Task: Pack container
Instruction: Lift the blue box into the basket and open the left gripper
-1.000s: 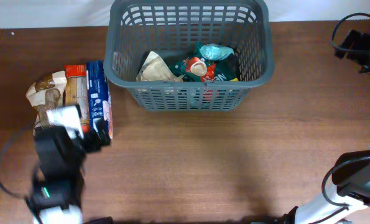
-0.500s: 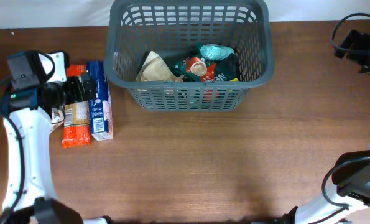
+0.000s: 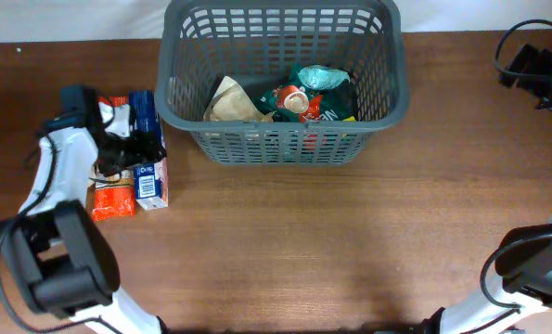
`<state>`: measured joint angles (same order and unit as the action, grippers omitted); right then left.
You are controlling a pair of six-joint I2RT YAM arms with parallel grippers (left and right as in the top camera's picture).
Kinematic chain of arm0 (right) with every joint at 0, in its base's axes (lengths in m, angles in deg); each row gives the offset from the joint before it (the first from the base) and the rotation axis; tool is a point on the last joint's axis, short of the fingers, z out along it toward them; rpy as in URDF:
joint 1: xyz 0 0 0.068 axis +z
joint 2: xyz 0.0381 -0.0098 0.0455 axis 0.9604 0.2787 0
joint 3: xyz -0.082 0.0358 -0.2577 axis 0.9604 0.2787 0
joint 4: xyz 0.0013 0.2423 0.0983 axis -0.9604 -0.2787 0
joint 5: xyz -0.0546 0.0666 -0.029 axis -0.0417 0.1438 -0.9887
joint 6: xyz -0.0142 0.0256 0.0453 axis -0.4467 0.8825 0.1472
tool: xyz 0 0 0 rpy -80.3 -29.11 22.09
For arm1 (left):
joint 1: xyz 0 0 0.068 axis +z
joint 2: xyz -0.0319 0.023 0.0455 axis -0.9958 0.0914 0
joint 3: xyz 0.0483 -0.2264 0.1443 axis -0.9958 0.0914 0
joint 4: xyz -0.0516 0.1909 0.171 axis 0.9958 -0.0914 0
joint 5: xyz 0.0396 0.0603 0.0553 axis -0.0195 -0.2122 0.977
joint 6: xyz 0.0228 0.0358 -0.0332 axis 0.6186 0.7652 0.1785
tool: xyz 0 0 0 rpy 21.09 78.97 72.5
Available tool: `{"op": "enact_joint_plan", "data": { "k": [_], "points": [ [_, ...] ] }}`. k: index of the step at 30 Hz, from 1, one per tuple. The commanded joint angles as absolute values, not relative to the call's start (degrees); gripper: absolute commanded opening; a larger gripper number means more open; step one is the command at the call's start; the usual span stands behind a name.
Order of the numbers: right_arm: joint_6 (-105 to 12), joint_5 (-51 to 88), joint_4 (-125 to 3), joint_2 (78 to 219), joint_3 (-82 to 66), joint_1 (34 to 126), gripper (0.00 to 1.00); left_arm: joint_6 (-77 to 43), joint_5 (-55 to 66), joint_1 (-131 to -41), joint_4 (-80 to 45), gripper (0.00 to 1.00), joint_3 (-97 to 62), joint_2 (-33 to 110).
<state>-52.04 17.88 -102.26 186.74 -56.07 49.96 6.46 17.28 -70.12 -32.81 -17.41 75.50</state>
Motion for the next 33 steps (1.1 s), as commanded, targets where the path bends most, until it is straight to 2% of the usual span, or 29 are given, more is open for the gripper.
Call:
{"op": "enact_joint_plan", "data": {
  "k": [1,3,7,9,12,18,26,31,33],
  "points": [
    [-52.0,17.6,-102.2,186.7,-55.9,49.8,0.99,7.2,19.9,-71.4,-33.0,0.77,-18.1,77.8],
    [-52.0,17.6,-102.2,186.7,-55.9,49.8,0.99,7.2,20.6,-72.1,-33.0,0.71,-18.1,78.8],
    [-52.0,17.6,-102.3,186.7,-55.9,49.8,0.99,7.1,22.6,-72.6,-33.6,0.33,-18.1,80.5],
    [-52.0,17.6,-102.3,186.7,-55.9,49.8,0.99,7.1,23.5,-72.6,-33.8,0.23,-18.1,81.1],
    [-52.0,17.6,-102.2,186.7,-55.9,49.8,0.99,6.8,24.1,-72.6,-34.1,0.02,-18.1,81.3],
    [-52.0,17.6,-102.2,186.7,-55.9,49.8,0.99,6.7,23.9,-72.6,-40.3,0.02,-25.3,80.1],
    [-52.0,17.6,-102.3,186.7,-55.9,49.8,0.99,6.8,28.1,-72.6,-51.4,0.02,-54.0,79.3],
    [-52.0,17.6,-102.2,186.7,-55.9,49.8,0.99,13.1,30.5,-72.9,-52.8,0.02,-72.4,79.3],
    [-52.0,17.6,-102.2,186.7,-55.9,49.8,0.99,19.1,30.1,-74.0,-52.0,0.02,-78.5,79.3]
  ]
}}
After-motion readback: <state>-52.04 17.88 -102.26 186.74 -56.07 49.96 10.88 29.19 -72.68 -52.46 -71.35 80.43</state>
